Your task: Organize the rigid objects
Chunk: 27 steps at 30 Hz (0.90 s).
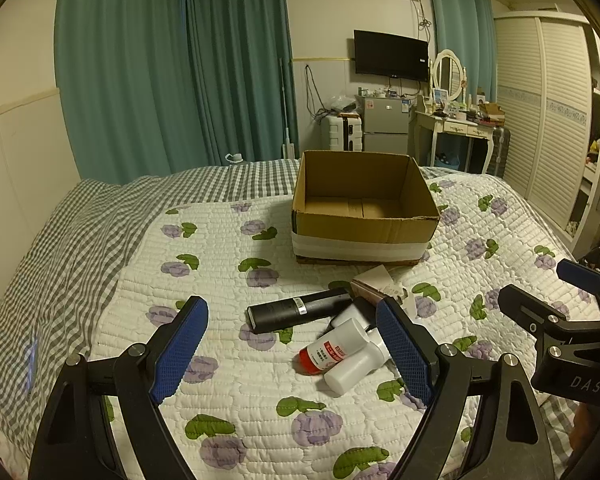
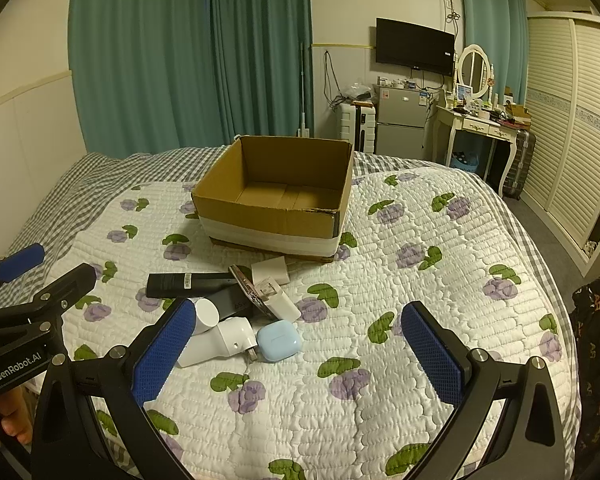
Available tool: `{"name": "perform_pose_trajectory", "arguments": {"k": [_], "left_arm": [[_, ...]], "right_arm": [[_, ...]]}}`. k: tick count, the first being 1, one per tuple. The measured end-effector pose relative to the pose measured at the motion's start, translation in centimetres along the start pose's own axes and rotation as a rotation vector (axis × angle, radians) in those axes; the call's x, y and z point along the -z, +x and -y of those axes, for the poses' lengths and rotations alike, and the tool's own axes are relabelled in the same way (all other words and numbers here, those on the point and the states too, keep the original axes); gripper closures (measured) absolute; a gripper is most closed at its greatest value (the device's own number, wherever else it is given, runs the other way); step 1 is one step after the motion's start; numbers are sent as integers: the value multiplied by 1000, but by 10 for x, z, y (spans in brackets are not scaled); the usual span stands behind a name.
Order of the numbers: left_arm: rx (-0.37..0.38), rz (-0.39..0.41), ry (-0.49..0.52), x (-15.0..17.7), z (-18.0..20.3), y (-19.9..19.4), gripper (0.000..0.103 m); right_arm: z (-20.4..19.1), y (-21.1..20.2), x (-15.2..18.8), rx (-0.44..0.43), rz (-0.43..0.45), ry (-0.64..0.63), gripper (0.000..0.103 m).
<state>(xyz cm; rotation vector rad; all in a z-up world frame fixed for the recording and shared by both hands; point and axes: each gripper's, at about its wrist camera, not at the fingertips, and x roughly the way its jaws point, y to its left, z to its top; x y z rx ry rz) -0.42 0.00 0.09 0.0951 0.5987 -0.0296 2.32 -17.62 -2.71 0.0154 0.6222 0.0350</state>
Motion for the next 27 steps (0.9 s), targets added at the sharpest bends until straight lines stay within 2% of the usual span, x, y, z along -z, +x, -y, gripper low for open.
{"name": "perform_pose_trajectory", "arguments": {"k": [27], "left_arm": [[-6,0,-4,2,-3,1,15]], "right_arm": [[-2,-1,1,1,-2,-2,0]]}}
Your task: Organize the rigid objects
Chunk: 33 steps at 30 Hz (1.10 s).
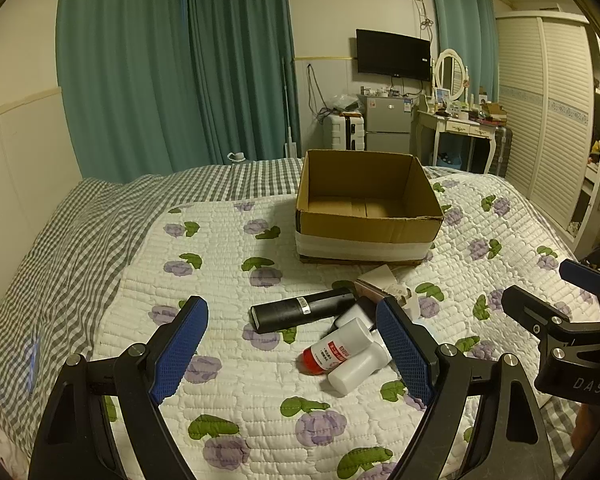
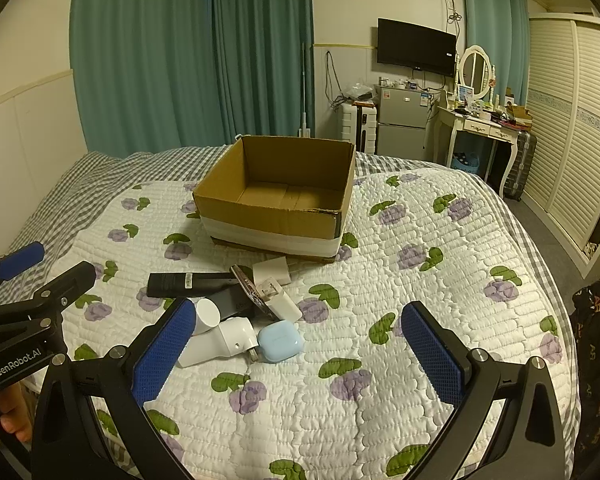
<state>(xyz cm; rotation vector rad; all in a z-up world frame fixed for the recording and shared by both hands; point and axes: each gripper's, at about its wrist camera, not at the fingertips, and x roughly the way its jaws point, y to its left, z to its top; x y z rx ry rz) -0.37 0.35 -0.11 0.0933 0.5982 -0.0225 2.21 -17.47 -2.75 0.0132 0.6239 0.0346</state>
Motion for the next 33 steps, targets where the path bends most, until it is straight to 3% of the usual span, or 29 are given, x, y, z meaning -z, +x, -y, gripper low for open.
{"name": "perform_pose_trajectory", "arguments": {"k": [33], "left_arm": [[3,-5,4,6,6,2,15]], "right_arm": [[1,-1,2,-31,-3,-18,0]]}}
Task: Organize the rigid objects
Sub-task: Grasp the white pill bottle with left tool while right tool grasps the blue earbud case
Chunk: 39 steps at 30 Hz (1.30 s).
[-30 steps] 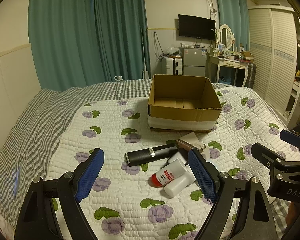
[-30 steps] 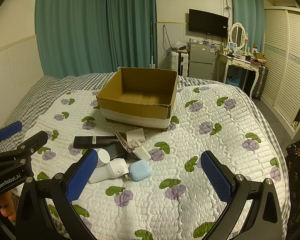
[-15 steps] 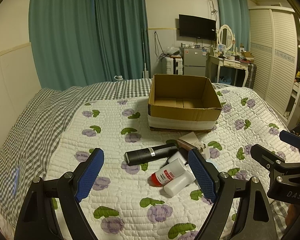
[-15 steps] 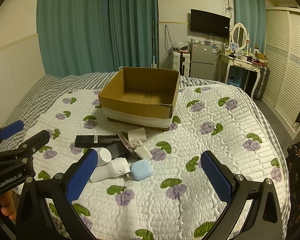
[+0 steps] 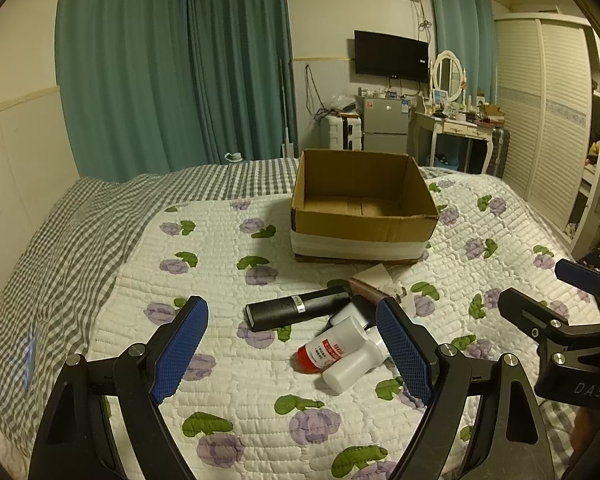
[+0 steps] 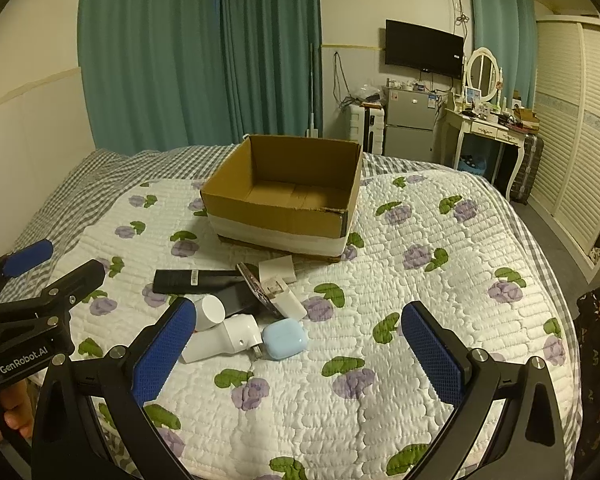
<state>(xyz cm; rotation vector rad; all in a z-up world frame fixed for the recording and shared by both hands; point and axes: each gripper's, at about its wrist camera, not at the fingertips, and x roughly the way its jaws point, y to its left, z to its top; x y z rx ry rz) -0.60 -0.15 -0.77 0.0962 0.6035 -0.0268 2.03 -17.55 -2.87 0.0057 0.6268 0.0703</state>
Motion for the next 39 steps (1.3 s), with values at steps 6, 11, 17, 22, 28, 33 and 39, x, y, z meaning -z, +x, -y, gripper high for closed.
{"name": "perform_pose_trajectory", "arguments": {"k": [6,11,17,22,28,33,39], "left_arm": [[-10,-85,-1,16,4,31,15],[13,-196,10,39,15,68,15],[23,-260,65,50,31,105,15],[43,-283,111,44,36,132,15],[47,-306,170,34,36,165,18],[126,-351,119,33,23,179,23],[201,-373,118,38,18,170,59]], "right_arm": [[8,30,10,1,-70,-20,0],[21,60,24,-23,-147,-2,0],[32,80,32,-59,-200,38,1],[32,96,34,-77,-240,45,1],[30,107,36,-80,-272,41,1],[23,123,36,-67,-308,20,1],[12,146,39,-48,-359,-26,5]]}}
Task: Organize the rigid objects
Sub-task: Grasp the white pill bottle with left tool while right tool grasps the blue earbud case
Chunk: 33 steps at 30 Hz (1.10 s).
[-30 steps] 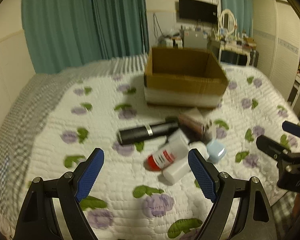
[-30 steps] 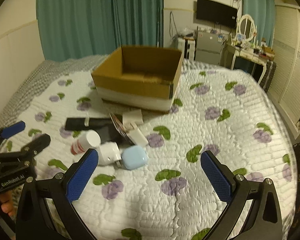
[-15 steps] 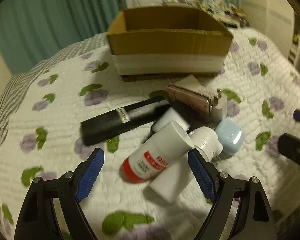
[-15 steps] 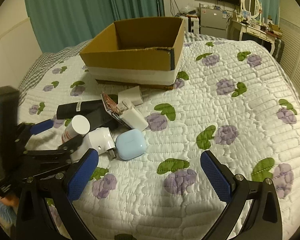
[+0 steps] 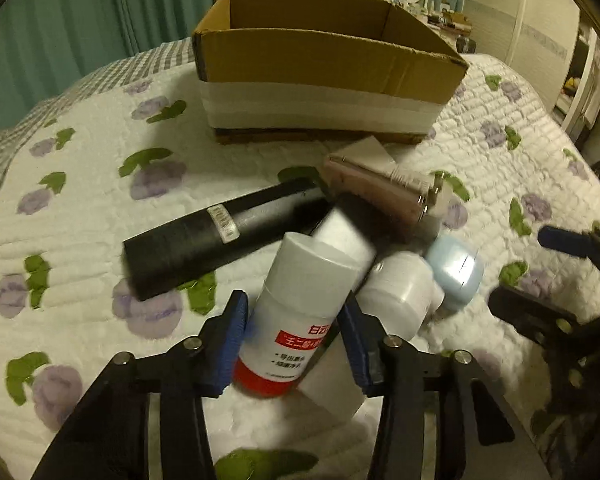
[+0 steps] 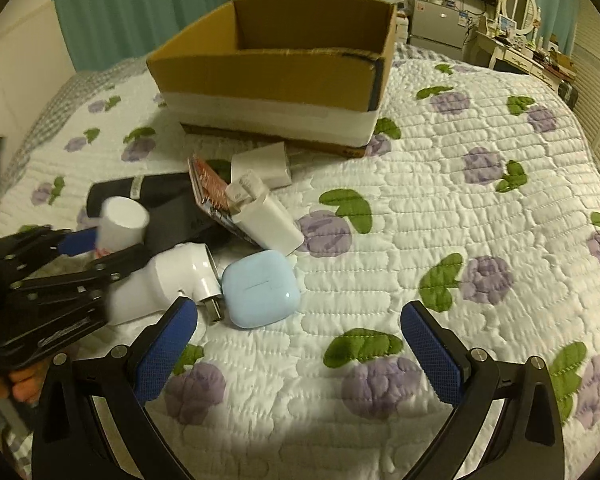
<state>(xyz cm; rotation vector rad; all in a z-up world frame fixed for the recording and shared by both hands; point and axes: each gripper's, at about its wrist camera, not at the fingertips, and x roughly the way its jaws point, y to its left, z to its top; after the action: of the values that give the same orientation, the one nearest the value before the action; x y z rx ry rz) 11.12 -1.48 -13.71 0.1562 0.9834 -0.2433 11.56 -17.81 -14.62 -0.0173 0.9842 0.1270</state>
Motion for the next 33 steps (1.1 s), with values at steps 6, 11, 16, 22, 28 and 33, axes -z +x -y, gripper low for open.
{"name": "perform_pose_trajectory", "arguments": {"k": [6,11,16,22,28,33], "left_arm": [[-9,19,-46,2,-11,-18,64],[-16,20,-89,5,-24,-30,64],[-14,16,-99,5,-28,-30,65],[-4,21,-94,7,-26,-40,65],[-4,65,-93,7,-18,-63,65],[8,115,-80,-2,-6,-89,65]], "right_arm": [[-3,25,-3,-19,-85,-9,27],[-9,41,-8,-25,-105,-35,28],[-21,58,-11,35,-128,-89,31],[-30,42,-9,45,-87,-127,50],[-30,-4,-11,36,0,-128,50],[-29,-46,-24,28,73,-132,50]]}}
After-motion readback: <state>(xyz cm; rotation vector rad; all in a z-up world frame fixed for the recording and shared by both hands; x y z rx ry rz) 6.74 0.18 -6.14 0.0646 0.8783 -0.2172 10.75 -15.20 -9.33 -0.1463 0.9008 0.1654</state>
